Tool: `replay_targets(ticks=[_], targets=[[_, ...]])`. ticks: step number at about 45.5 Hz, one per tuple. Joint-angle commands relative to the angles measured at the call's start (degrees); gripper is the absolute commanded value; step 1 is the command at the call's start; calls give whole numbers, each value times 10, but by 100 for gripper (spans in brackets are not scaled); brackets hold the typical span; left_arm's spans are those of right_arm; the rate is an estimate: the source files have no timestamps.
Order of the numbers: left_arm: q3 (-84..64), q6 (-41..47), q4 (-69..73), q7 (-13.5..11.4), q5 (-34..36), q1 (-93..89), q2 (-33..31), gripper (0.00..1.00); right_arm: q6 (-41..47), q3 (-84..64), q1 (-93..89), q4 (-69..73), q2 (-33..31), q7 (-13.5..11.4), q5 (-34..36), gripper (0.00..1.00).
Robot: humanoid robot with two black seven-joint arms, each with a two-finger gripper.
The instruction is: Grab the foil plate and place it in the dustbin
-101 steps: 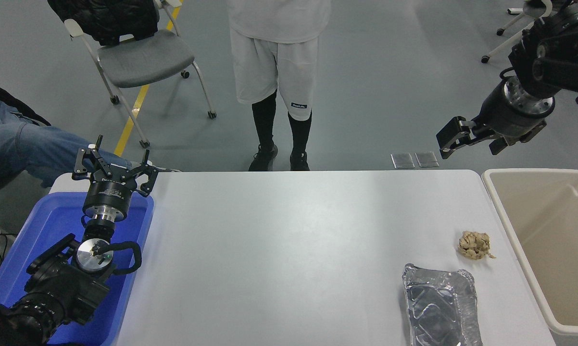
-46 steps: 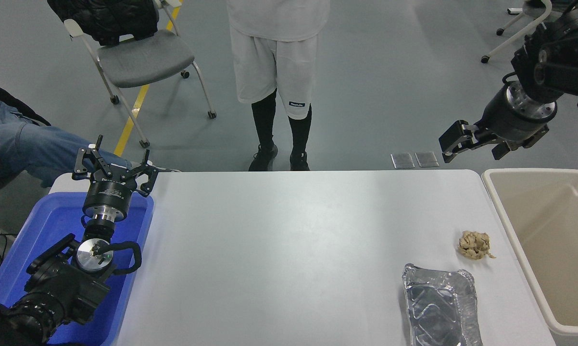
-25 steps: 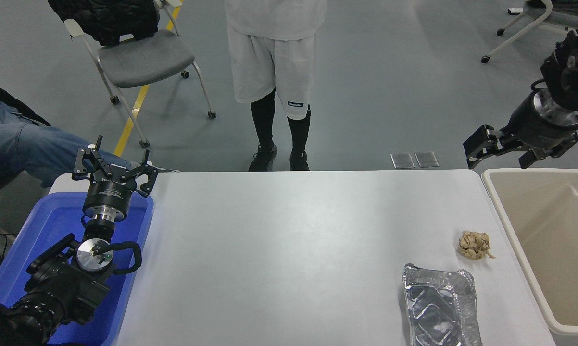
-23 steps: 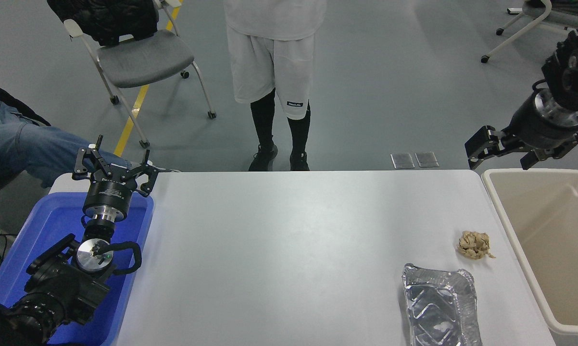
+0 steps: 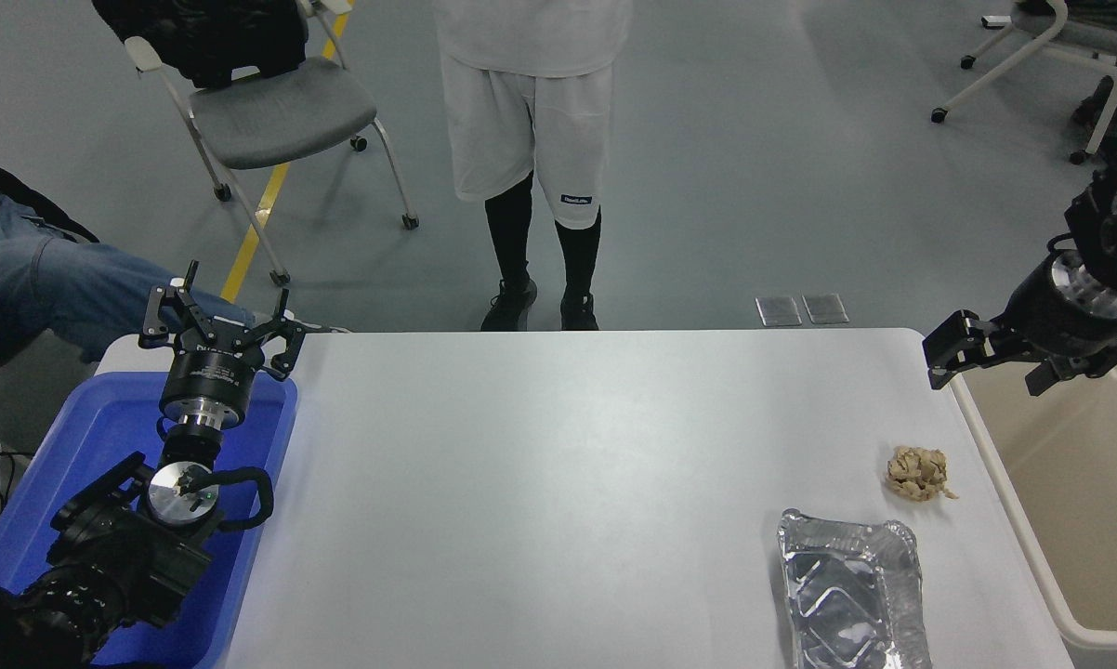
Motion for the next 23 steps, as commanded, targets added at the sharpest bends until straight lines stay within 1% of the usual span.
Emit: replay_targets(ticks=[1,8,14,23], targets=[[0,0,0,0,-1,0,0,99,0,66,-68,-12,-19,-9,-98,100],[0,0,0,0,0,0,0,99,0,111,-117,-19,-44,-22,-114,100],[0,0,0,0,0,0,0,99,0,124,-142,-23,-46,-35,-114,100],[0,0,0,0,-1,0,0,99,0,147,-174,-25,-50,-37,-114,100]])
